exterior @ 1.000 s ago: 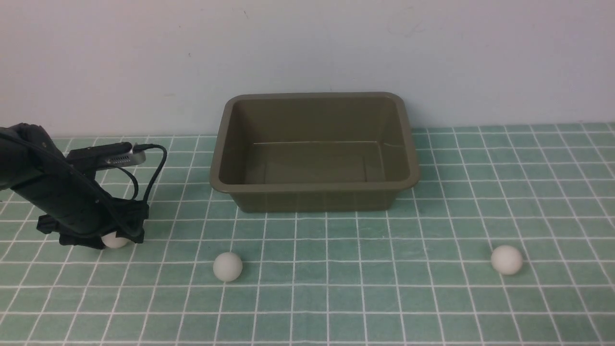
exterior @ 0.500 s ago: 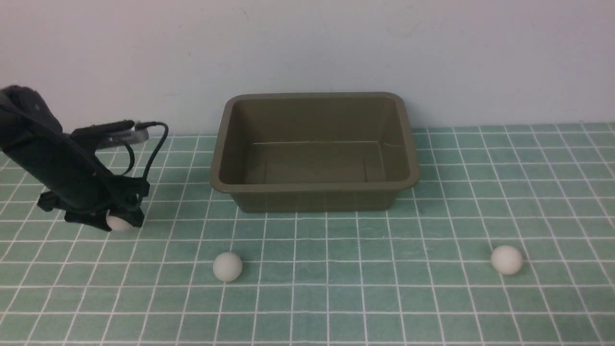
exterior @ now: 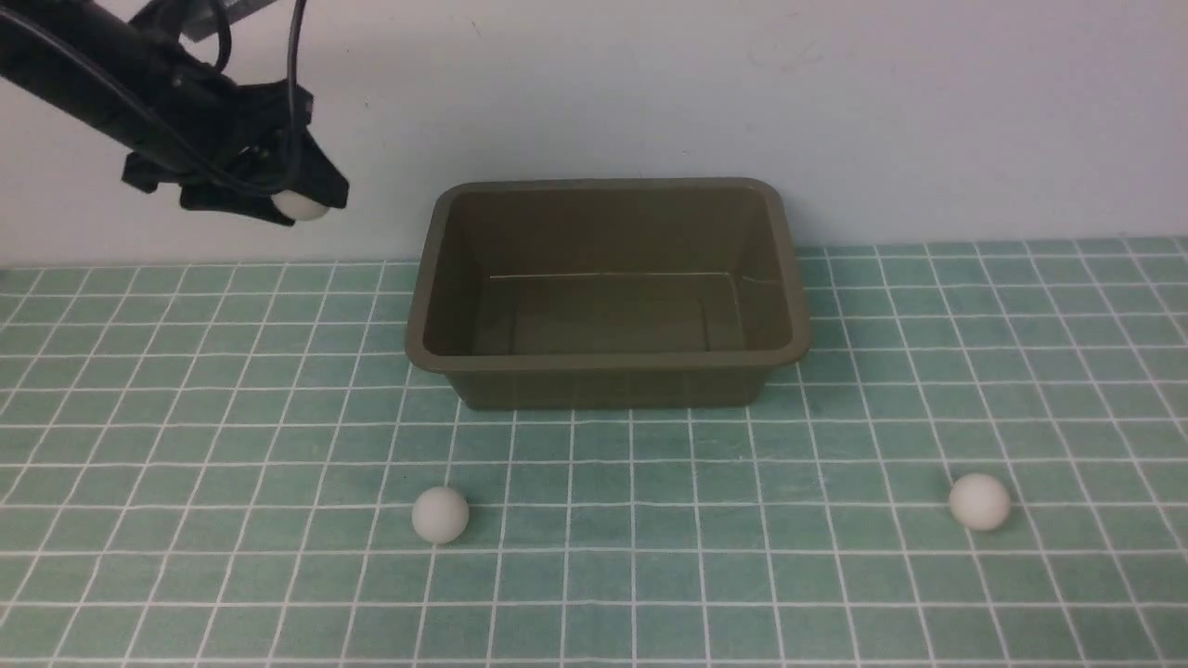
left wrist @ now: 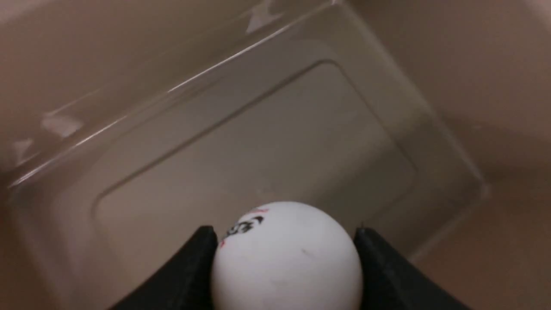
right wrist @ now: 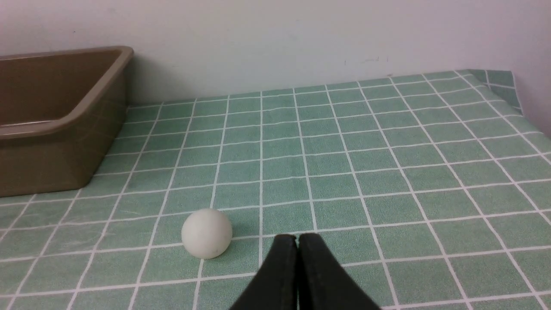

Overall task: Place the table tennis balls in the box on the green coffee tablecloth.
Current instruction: 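Drop the ball into the bin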

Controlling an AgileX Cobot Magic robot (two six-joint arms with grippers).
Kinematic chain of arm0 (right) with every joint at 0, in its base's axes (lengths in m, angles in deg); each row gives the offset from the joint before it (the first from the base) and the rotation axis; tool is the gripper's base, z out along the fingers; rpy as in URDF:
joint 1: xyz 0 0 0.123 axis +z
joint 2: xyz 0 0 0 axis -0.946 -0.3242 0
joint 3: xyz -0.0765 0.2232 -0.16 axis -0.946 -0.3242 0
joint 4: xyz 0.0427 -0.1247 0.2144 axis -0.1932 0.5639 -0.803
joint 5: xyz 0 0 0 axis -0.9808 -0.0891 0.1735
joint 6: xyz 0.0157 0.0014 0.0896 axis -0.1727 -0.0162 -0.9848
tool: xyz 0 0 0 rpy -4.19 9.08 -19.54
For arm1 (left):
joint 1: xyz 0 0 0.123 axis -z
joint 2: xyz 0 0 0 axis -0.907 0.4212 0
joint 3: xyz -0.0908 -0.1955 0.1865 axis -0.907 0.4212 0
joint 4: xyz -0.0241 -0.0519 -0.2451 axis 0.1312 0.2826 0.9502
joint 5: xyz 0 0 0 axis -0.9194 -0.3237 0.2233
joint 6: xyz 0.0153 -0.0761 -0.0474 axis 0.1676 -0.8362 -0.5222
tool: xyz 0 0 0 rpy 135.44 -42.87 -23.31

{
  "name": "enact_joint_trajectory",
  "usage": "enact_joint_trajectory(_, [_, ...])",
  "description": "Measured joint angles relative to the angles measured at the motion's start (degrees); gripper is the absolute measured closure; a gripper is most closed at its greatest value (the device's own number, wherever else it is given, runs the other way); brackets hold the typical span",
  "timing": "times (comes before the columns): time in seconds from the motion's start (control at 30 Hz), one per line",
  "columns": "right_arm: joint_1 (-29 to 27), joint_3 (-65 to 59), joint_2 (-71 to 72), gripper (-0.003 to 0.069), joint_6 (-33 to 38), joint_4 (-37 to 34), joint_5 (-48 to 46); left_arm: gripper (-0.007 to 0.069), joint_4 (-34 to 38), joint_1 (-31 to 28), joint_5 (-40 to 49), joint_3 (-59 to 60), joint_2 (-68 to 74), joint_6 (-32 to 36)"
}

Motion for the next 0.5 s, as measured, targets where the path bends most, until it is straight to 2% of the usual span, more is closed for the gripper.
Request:
enact_joint_trajectory(0.17, [0.0, 0.0, 0.0, 0.0666, 0.0, 0.0, 0.0, 0.023, -1.3, 2.1, -5.6, 0.0, 4.2, -0.2])
enact_joint_trajectory(0.33, [0.0, 0.0, 0.0, 0.0666, 0.0, 0.0, 0.0, 0.0199, -1.7, 2.3, -6.9, -0.1, 5.2, -0.7])
enact_joint_trajectory(0.43, [0.0, 0.0, 0.0, 0.0666, 0.0, 0.0, 0.0, 0.0195, -2.2, 2.3, -3.9, -2.3, 5.2, -0.7])
enact_joint_trajectory(0.5, [0.0, 0.0, 0.0, 0.0666, 0.0, 0.0, 0.0, 0.0195, -3.5, 2.3, 1.3, -5.6, 5.2, -1.0])
